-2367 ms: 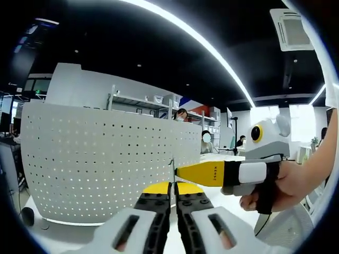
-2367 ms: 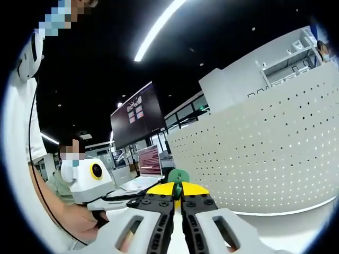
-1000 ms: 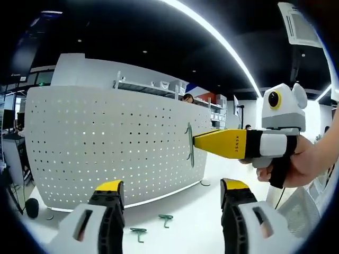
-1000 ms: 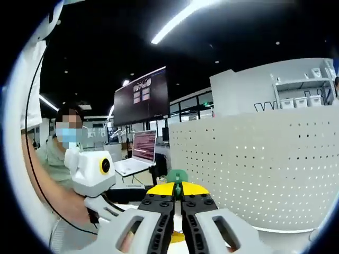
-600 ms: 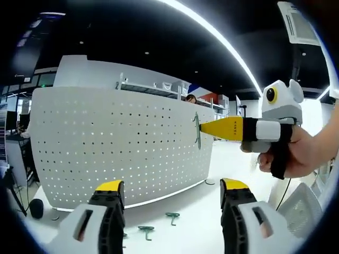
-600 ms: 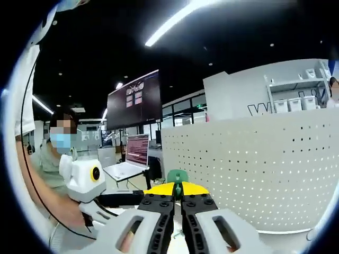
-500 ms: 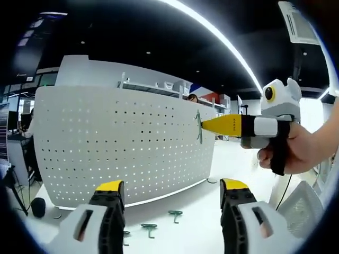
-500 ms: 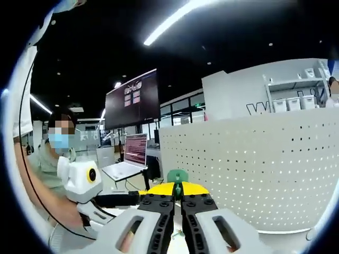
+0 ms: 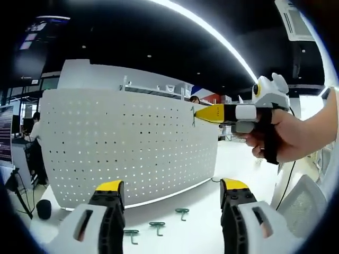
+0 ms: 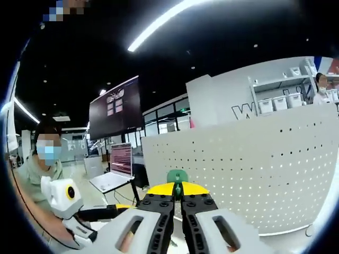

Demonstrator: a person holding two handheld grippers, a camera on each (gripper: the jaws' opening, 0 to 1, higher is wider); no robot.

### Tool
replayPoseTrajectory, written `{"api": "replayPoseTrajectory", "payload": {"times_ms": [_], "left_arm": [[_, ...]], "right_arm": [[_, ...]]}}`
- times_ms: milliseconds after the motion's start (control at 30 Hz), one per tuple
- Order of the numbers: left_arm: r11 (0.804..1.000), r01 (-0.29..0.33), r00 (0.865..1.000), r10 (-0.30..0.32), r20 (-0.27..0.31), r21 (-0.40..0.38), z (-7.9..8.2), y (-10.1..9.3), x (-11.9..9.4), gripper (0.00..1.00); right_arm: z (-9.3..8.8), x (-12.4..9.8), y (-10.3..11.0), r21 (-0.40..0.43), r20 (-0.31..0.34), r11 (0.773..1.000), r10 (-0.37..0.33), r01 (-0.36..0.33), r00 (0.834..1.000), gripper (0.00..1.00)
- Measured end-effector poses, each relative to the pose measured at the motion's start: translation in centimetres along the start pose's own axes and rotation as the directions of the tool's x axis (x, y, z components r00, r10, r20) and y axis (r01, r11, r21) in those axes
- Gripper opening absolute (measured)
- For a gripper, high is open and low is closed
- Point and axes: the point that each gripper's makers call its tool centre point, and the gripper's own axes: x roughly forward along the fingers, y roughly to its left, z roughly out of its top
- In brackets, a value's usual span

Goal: Insert the hook assembly into the mounting plate slot until the hook locks in place.

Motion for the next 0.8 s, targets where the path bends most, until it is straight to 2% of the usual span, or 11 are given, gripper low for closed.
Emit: {"api": "replayPoseTrajectory", "payload": {"times_ms": [467,800], "left_arm": [[1.0,-0.007,1.0,0.007,0.006,0.007,-0.5,0.8,-1.2,0.76],[1.0,-0.001,1.0,0.0,0.017,0.005,-0.7,0.9,-1.4,0.76]], "right_arm": [[1.8,3.0,-2.2,-0.015,0.037,0.99,-0.142,0.143,0.989,0.0],[2.7,4.6,-3.5,-0.014,0.058,0.98,-0.198,0.2,0.978,0.01]]}}
